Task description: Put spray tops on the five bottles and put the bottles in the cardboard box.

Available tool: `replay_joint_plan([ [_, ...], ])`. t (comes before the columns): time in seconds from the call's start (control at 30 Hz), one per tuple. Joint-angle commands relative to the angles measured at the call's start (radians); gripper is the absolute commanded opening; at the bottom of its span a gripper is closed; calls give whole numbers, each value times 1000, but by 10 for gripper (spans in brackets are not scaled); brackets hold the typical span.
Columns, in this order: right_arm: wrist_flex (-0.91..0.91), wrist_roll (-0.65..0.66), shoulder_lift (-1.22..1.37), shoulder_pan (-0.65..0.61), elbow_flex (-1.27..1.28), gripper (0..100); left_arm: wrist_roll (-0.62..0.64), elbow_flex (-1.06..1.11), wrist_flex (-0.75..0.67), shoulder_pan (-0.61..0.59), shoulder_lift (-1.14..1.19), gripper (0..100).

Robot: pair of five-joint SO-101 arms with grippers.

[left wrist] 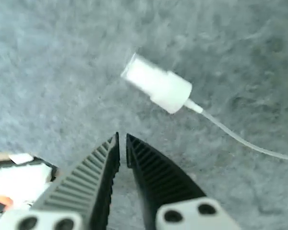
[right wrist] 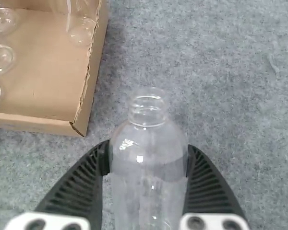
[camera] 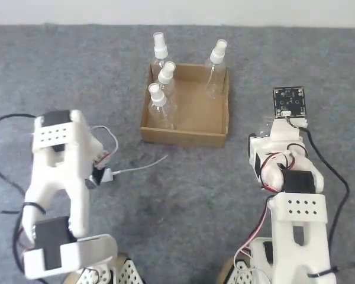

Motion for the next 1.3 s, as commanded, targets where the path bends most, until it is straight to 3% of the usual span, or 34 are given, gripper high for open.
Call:
replay_joint_plan([
  [0.0, -22, 0, -38, 7, -8, 84, 86, 4, -54, 60, -8, 65],
  [0.17, -33, 0, -38, 8, -8, 83, 126, 31, -120, 68, -6, 238],
  [0.27, -44, 0, -38, 15, -8, 84, 158, 65, -170, 64, -6, 284],
  [0.57, -44, 0, -38, 12, -8, 84, 190, 119, -284, -6, -6, 283],
  [0.83, -42, 0, -38, 8, -8, 84, 203, 340, -624, -40, -8, 283],
  [1.13, -36, 0, -38, 8, -8, 82, 241, 337, -641, -41, -8, 275],
  [1.27, -35, 0, -38, 7, -8, 81, 242, 337, -677, -61, -8, 148],
])
